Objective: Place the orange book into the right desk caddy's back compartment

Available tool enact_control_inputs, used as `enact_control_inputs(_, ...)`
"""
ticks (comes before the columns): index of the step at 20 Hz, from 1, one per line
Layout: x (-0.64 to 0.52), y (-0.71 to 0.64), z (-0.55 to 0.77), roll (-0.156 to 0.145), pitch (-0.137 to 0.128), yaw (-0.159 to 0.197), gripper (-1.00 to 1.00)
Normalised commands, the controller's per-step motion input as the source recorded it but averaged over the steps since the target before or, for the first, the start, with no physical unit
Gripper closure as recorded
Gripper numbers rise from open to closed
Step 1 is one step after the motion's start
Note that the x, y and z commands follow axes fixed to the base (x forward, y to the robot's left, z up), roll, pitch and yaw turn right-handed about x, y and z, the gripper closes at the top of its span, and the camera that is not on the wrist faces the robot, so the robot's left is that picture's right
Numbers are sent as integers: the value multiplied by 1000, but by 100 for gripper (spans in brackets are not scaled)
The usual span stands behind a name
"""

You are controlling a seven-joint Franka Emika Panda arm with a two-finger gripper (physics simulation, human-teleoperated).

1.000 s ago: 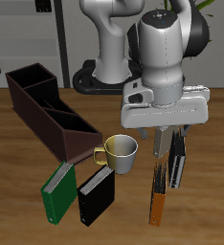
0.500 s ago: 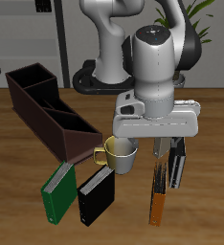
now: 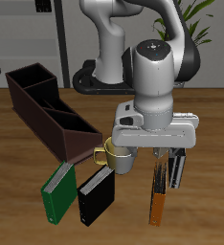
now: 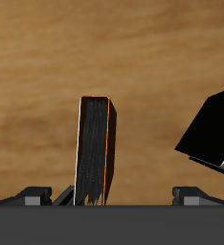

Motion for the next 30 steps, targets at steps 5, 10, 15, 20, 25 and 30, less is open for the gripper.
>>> enact_control_inputs(5, 88, 49, -150, -2, 17, 2, -100)
enact_control_inputs(10, 86, 37, -126, -10, 9, 4, -100)
enact_control_inputs(15, 152, 118, -222, -2, 46, -19, -100)
enact_control_inputs(20, 85, -28, -139, -15, 24, 9, -100)
enact_control_inputs(25, 66, -40, -139, -9, 26, -2, -100)
enact_control_inputs(30, 97, 12, -243, 14, 32, 1, 100)
